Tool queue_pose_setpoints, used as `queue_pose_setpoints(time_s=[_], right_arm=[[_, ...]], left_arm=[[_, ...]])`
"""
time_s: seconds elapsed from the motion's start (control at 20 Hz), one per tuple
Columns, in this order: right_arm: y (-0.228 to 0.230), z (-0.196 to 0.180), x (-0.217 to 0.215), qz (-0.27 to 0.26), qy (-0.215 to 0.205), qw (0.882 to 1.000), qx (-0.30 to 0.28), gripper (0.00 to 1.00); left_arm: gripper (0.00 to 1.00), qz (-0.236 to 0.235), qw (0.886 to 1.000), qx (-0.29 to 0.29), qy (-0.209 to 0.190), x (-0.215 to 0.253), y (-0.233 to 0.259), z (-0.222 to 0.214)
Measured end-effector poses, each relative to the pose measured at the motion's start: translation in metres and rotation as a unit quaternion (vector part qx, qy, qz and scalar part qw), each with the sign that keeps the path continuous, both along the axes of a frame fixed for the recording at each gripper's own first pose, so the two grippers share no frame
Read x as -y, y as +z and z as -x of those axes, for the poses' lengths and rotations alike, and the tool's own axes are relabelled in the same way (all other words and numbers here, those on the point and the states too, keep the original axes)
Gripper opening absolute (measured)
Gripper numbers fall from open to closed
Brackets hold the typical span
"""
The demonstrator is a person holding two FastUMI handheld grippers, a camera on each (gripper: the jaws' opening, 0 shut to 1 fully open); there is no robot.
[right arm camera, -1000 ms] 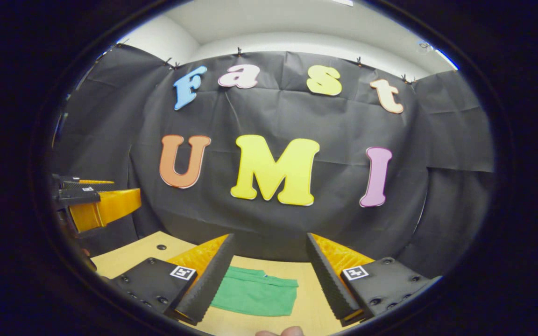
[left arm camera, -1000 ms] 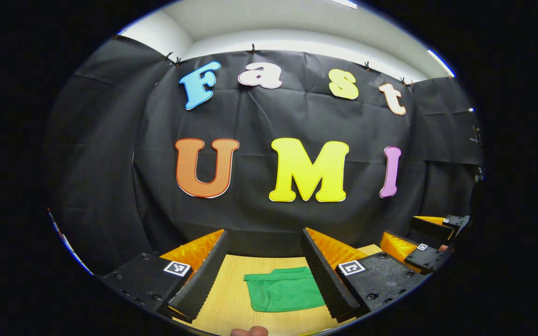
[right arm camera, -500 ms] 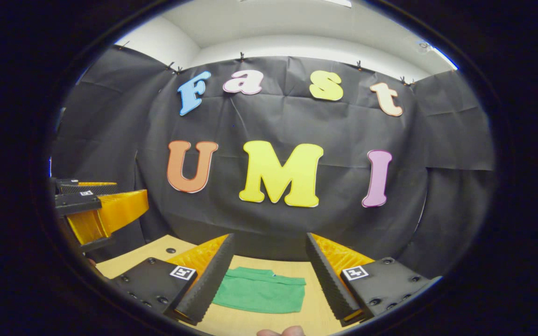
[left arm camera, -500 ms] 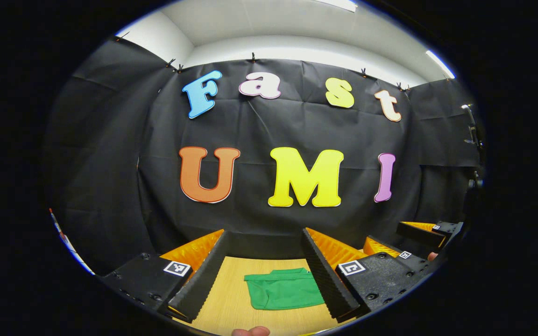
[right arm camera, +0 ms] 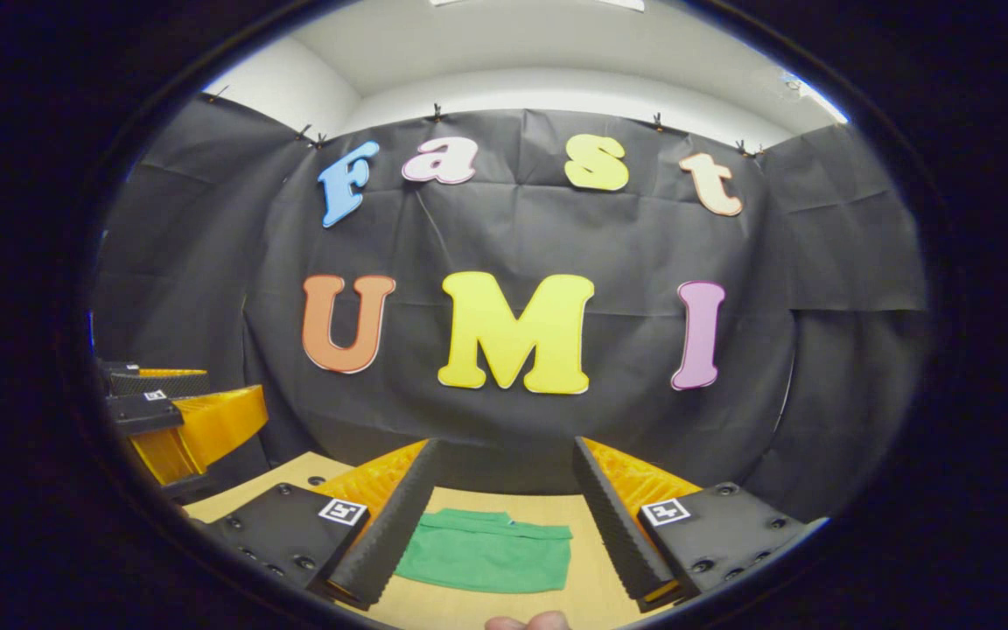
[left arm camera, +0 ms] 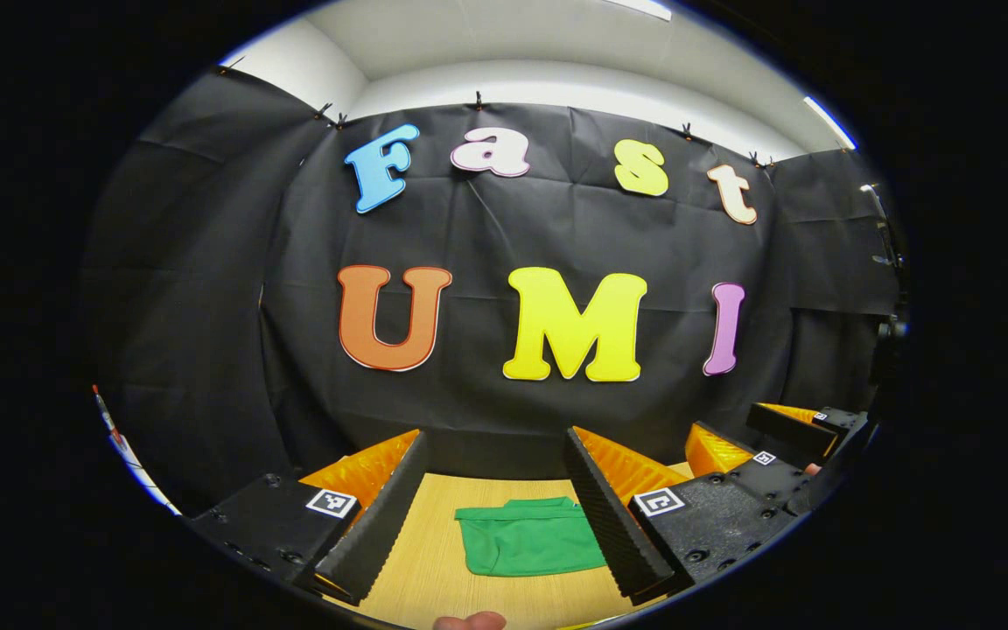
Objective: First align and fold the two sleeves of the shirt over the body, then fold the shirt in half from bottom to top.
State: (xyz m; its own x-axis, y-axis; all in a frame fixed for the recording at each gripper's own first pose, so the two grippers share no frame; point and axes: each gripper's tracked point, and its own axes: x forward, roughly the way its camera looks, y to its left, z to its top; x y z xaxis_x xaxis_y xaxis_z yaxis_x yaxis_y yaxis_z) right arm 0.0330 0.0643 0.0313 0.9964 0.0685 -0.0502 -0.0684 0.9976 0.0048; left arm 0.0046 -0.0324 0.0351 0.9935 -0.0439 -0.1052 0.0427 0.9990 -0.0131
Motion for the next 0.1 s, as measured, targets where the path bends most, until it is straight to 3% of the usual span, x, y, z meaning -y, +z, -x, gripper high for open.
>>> queue_pose_setpoints(time_s=[0.05, 0.1], right_arm=[[0.0004, 0.0000, 0.0001, 0.001, 0.000, 1.000, 0.001, 0.97], [0.0001, 0.0001, -0.0003, 0.000, 0.002, 1.000, 0.000, 0.98]], left_arm=[[0.99, -0.003, 1.000, 0.002, 0.001, 0.0003, 0.0014, -0.0006], [0.91, -0.005, 1.000, 0.004, 0.001, 0.0008, 0.0021, -0.0007]])
